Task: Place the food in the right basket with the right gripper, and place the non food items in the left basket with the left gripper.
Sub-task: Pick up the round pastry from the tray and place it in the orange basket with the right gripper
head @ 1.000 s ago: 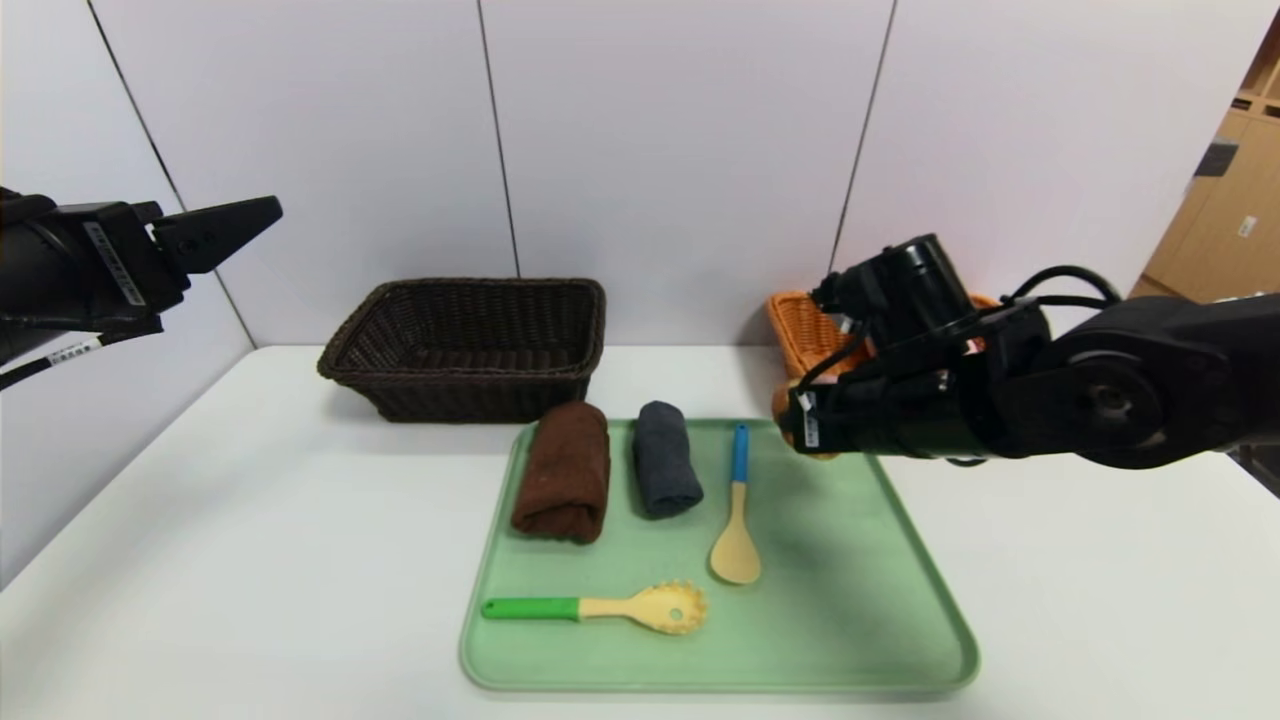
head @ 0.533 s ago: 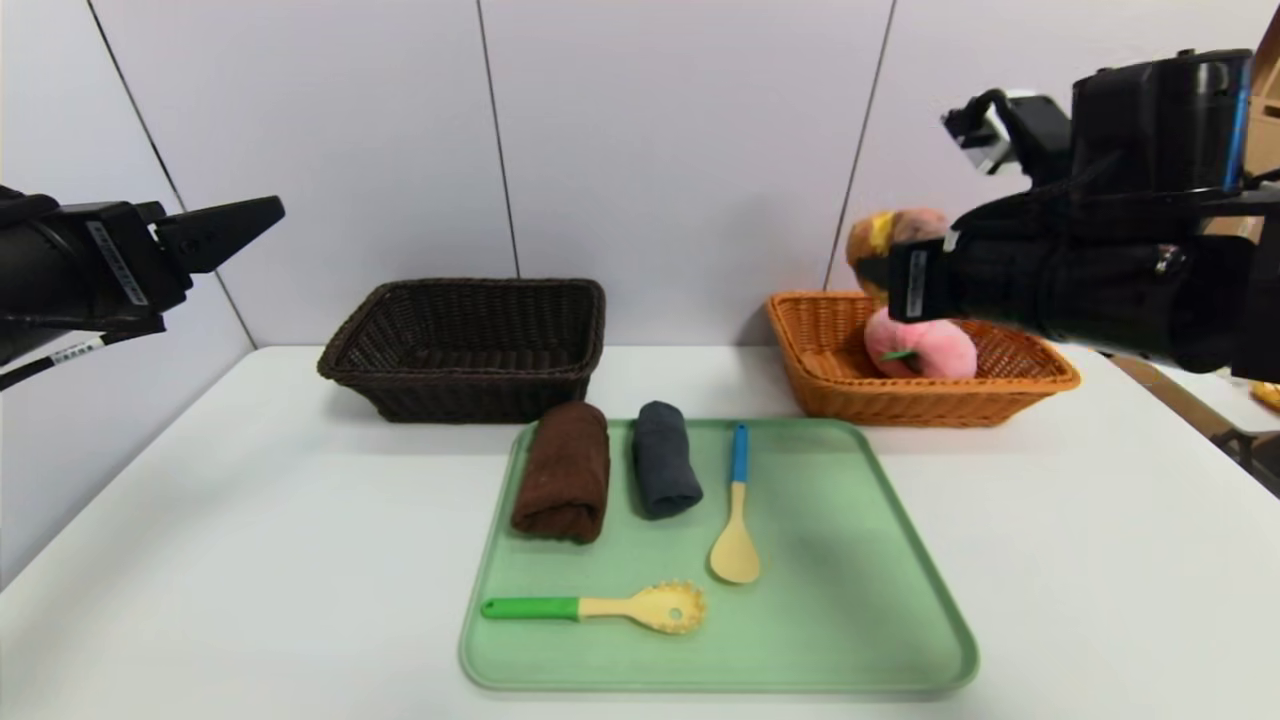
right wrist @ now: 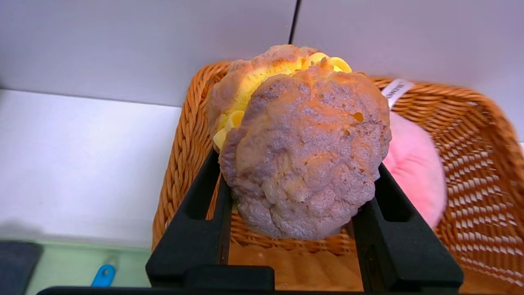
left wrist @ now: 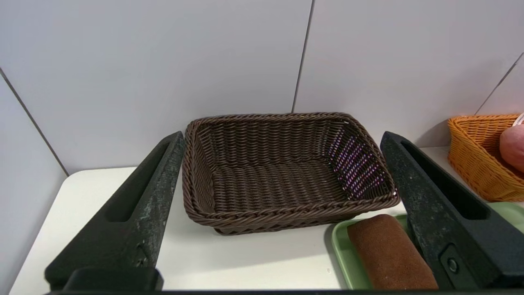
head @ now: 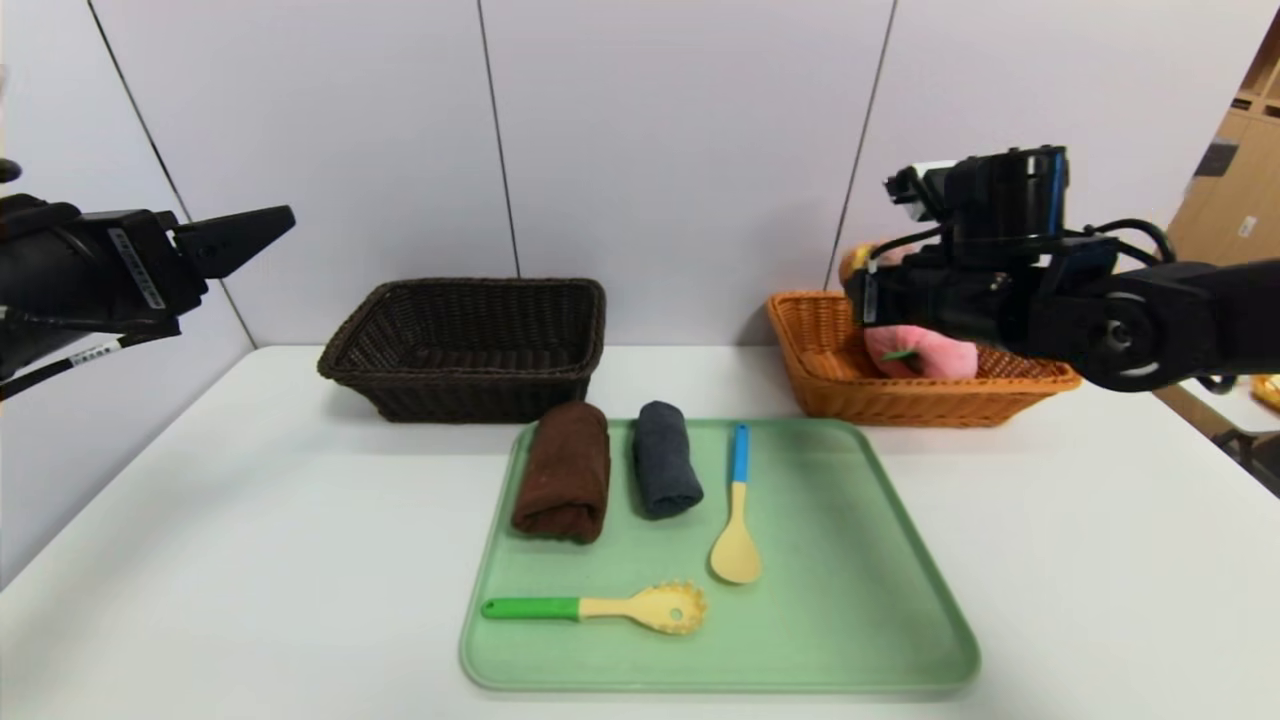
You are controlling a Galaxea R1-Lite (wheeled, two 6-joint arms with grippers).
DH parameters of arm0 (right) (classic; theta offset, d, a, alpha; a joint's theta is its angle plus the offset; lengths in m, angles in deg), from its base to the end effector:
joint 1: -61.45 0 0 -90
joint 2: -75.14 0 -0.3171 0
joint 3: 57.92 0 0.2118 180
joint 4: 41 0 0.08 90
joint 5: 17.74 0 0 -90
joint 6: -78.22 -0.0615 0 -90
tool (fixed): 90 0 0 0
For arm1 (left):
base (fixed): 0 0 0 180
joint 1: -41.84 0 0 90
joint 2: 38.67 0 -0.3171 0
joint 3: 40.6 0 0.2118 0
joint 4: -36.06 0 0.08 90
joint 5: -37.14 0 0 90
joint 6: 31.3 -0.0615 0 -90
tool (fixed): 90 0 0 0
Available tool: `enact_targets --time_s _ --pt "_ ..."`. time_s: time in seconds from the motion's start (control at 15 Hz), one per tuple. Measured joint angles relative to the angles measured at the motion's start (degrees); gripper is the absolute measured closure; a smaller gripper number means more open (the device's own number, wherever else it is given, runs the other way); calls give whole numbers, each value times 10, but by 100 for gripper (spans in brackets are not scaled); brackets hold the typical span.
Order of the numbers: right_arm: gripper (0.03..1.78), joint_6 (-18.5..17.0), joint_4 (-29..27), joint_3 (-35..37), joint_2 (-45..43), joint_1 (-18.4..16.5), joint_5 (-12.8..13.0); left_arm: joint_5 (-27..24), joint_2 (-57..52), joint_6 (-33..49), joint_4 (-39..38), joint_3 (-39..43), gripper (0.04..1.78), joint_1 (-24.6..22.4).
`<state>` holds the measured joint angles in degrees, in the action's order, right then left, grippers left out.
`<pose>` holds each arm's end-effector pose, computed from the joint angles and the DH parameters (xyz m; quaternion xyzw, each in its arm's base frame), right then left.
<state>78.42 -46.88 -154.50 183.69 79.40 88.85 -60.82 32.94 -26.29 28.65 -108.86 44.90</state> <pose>0.4243 0.1190 0.2141 -0.0478 0.1481 0.0120 0.9877 0.2511 -0.0220 0.2985 -0.0420 -0.0312 -0.0974 0.9939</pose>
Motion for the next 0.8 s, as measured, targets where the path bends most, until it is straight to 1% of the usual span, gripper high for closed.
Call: enact_targets --time_s 0.27,0.4,0.53,0.67,0.73,0.8 --pt "100 -2 -84 -136 86 -6 -2 0 2 0 0 0 13 0" --pt "100 -2 -165 -210 113 -10 -5 0 3 1 0 1 13 0" --pt "100 -10 -262 -277 129 -13 -19 0 3 1 0 1 13 0" --pt "100 -15 -357 -324 138 -16 -29 0 3 1 0 2 13 0" --pt "100 -20 -395 -339 141 -17 -30 0 3 2 0 3 13 0" --pt "100 -23 -416 -347 144 -19 -31 0 3 1 0 5 13 0"
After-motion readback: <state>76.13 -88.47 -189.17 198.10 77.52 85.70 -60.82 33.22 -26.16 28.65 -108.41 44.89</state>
